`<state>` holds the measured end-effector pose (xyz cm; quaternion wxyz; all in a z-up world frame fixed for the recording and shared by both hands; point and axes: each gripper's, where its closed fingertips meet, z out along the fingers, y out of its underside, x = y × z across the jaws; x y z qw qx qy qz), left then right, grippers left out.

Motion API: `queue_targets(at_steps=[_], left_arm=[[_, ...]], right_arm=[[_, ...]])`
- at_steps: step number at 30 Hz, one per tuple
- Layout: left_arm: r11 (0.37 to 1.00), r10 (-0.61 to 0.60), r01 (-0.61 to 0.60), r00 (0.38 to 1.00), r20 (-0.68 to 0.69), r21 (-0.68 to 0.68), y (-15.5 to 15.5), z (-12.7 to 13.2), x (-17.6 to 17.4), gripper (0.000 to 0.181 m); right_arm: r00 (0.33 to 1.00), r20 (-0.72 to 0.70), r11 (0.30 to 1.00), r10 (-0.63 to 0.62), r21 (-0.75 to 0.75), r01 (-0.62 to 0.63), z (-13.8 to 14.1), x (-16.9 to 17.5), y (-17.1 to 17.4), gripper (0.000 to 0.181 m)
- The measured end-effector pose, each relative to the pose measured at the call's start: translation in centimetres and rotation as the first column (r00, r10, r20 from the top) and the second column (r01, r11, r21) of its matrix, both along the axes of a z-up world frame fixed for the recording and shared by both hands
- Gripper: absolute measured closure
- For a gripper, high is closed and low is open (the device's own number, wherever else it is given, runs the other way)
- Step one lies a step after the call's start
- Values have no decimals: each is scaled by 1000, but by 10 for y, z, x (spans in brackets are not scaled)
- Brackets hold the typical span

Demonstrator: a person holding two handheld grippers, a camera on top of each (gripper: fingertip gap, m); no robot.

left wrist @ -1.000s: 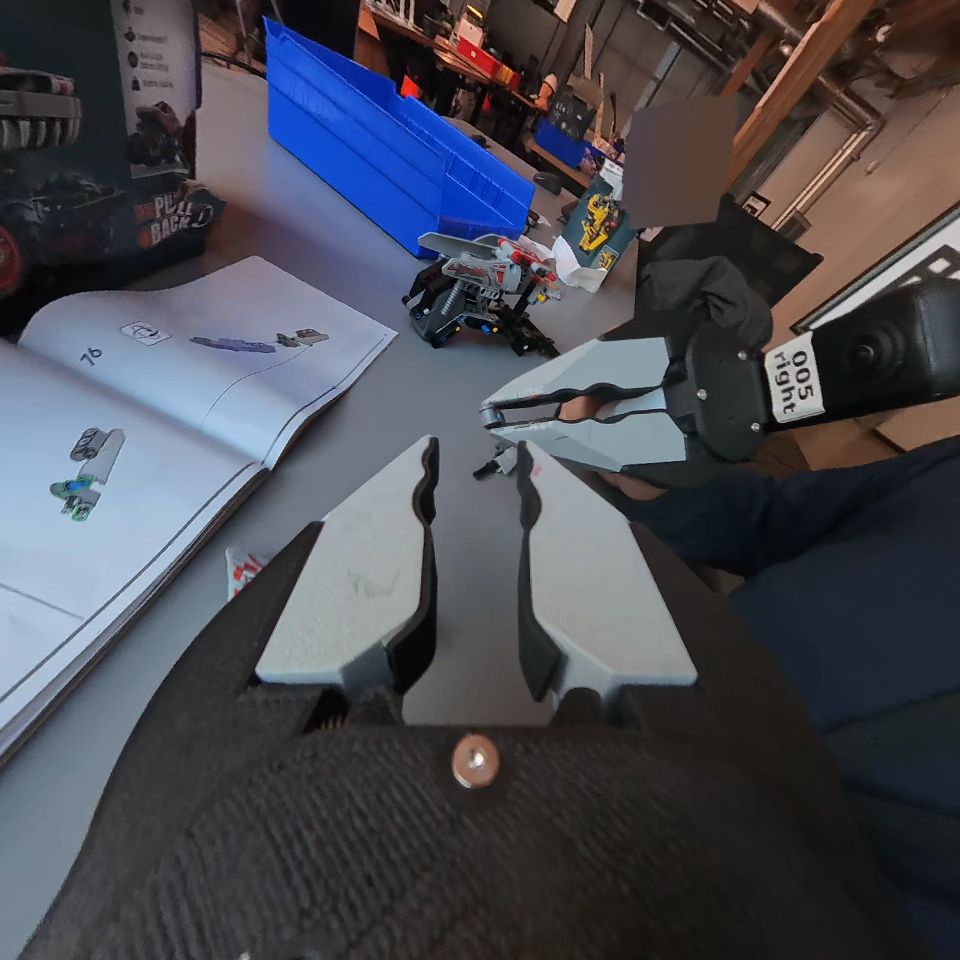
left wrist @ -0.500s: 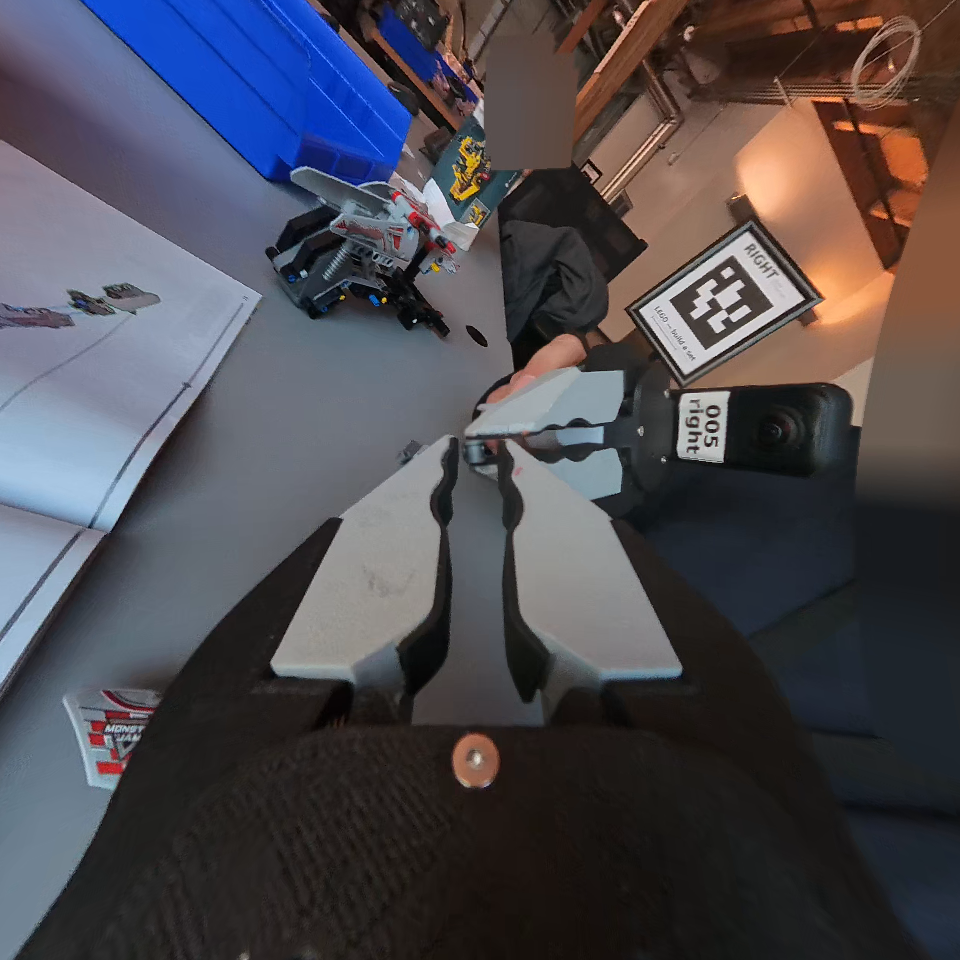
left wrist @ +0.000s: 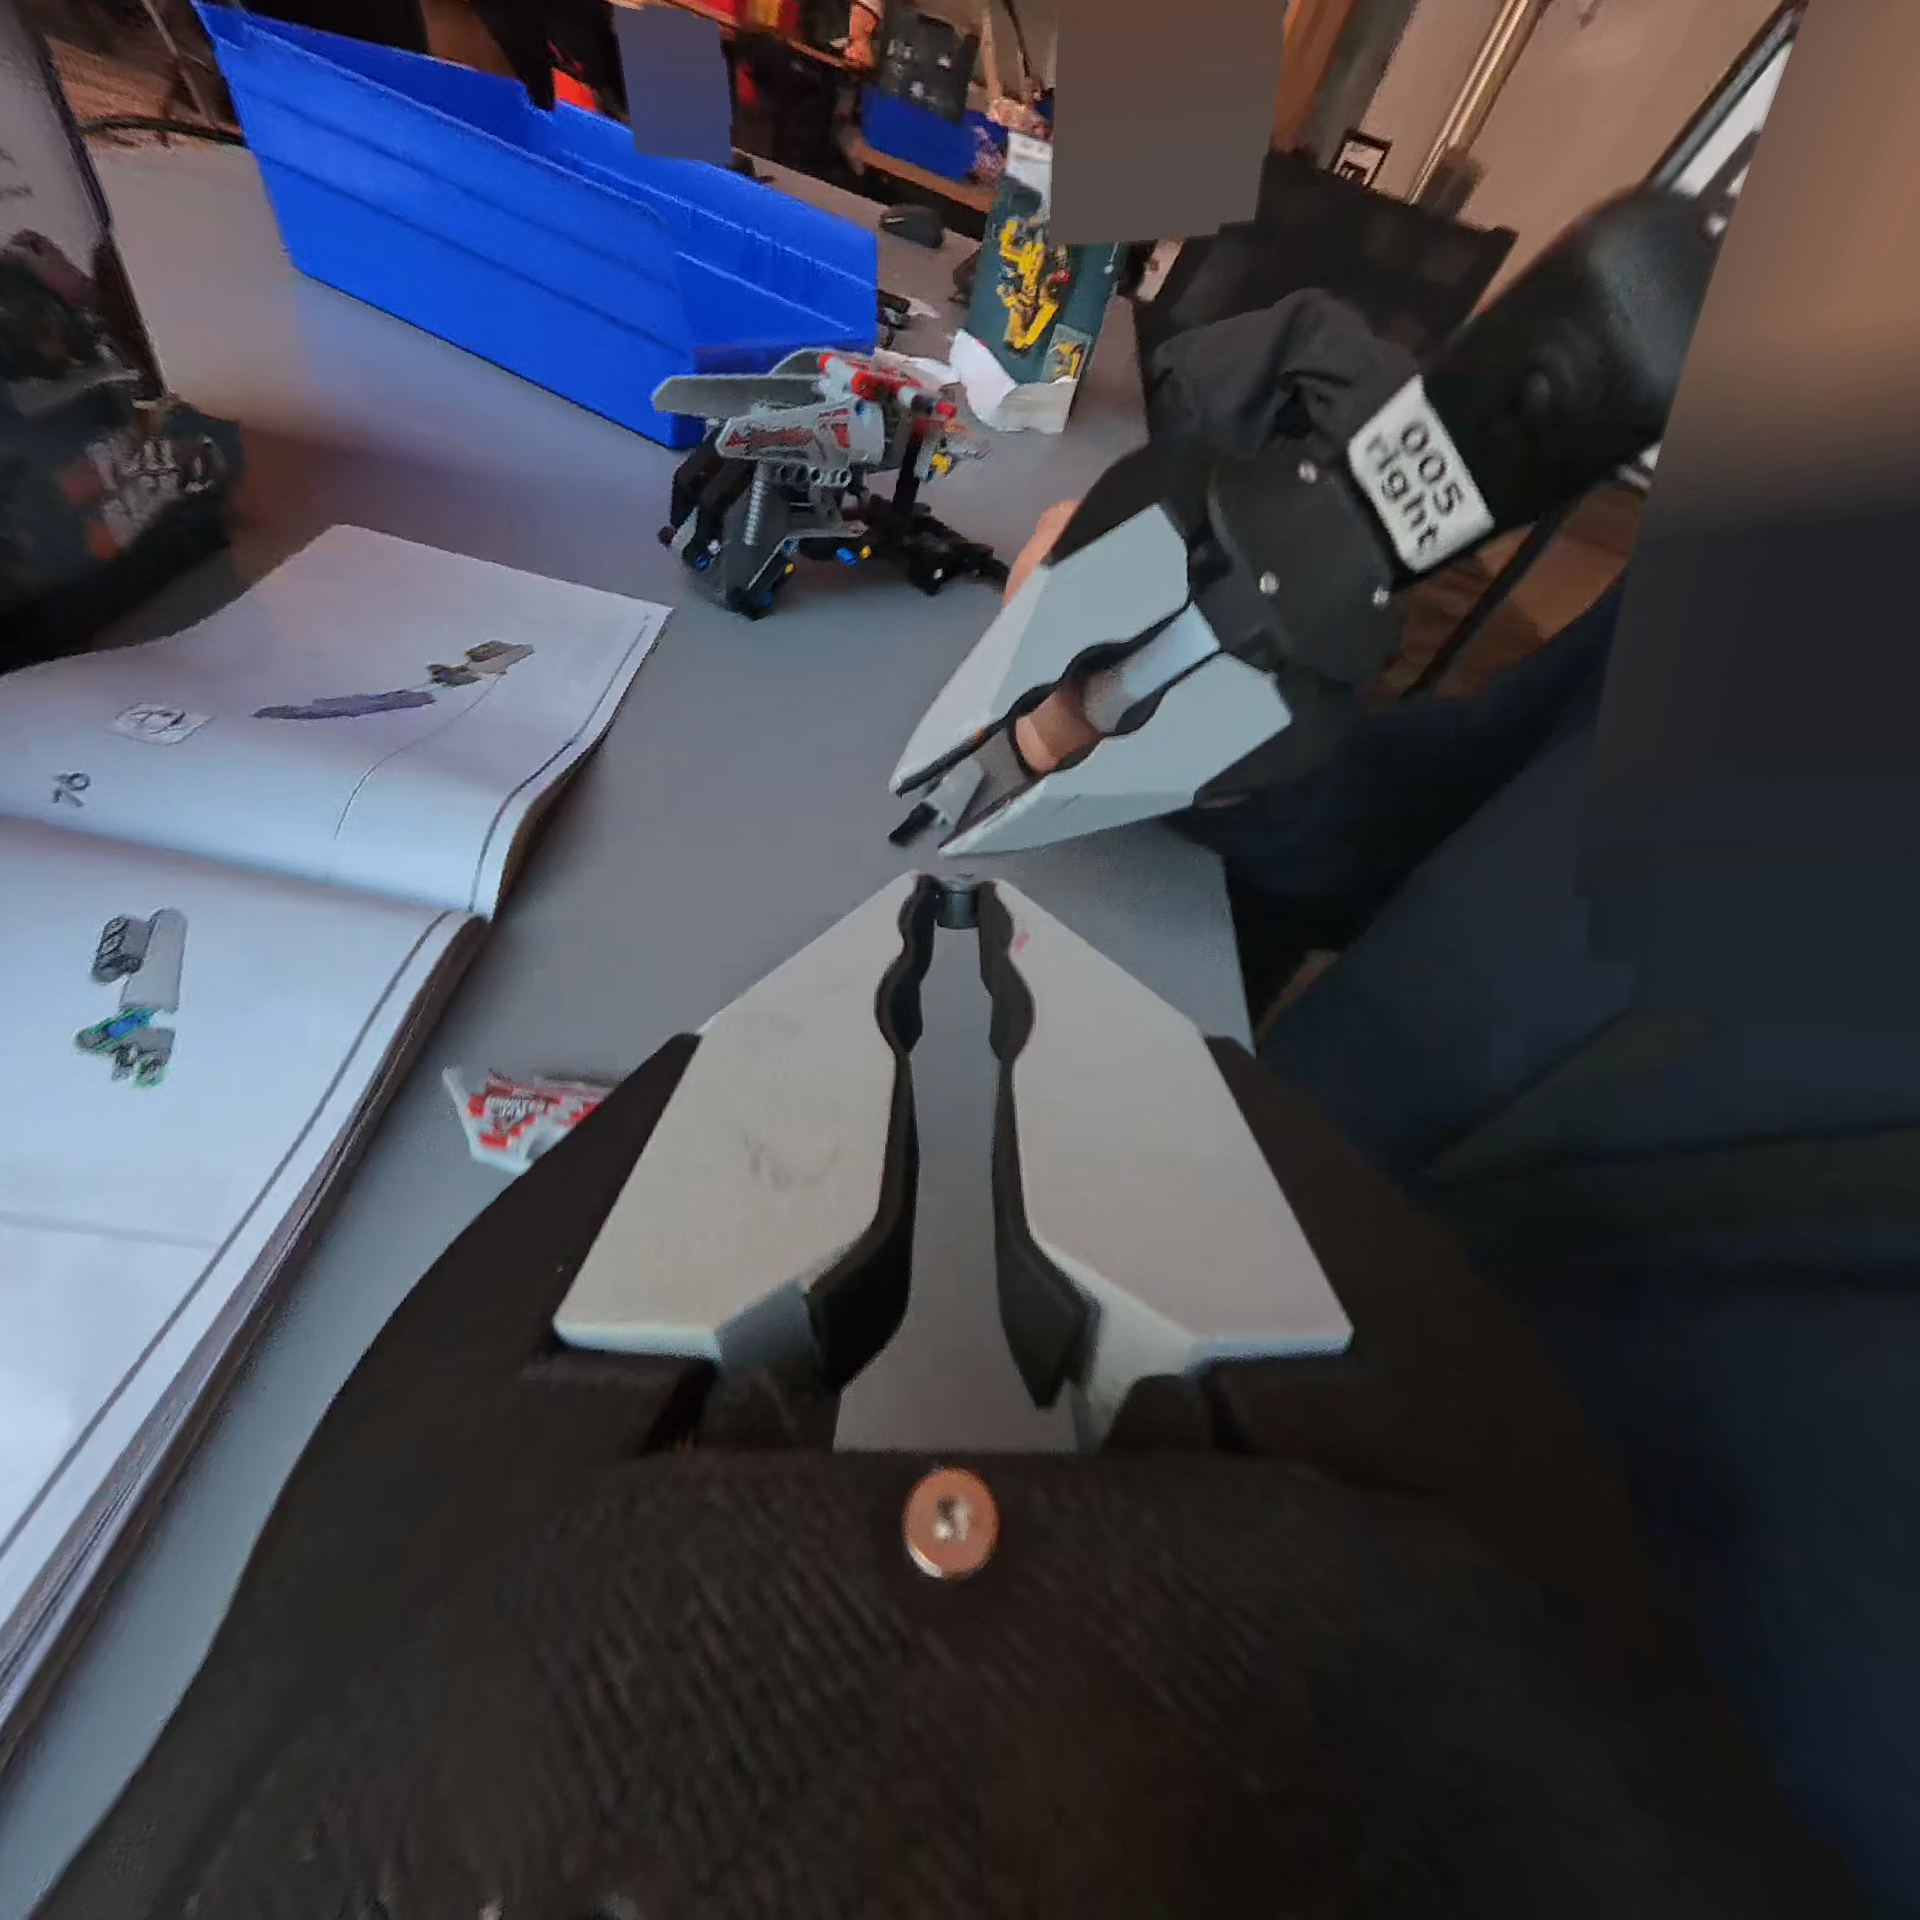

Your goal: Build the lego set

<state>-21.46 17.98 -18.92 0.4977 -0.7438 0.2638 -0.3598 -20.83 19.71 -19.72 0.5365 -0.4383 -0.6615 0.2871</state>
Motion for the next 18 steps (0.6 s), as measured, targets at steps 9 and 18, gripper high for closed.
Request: queue_targets(at_steps=[9, 18], left_arm=[[991, -27, 16, 996, 84, 133, -13, 20, 0, 176], [936, -56, 55, 998, -6, 349, -31, 39, 12, 176]], right_arm=[[995, 31, 996, 90, -6, -90, -6, -9, -18, 167], [937, -90, 836, 338, -429, -343, 16, 2, -47, 169]])
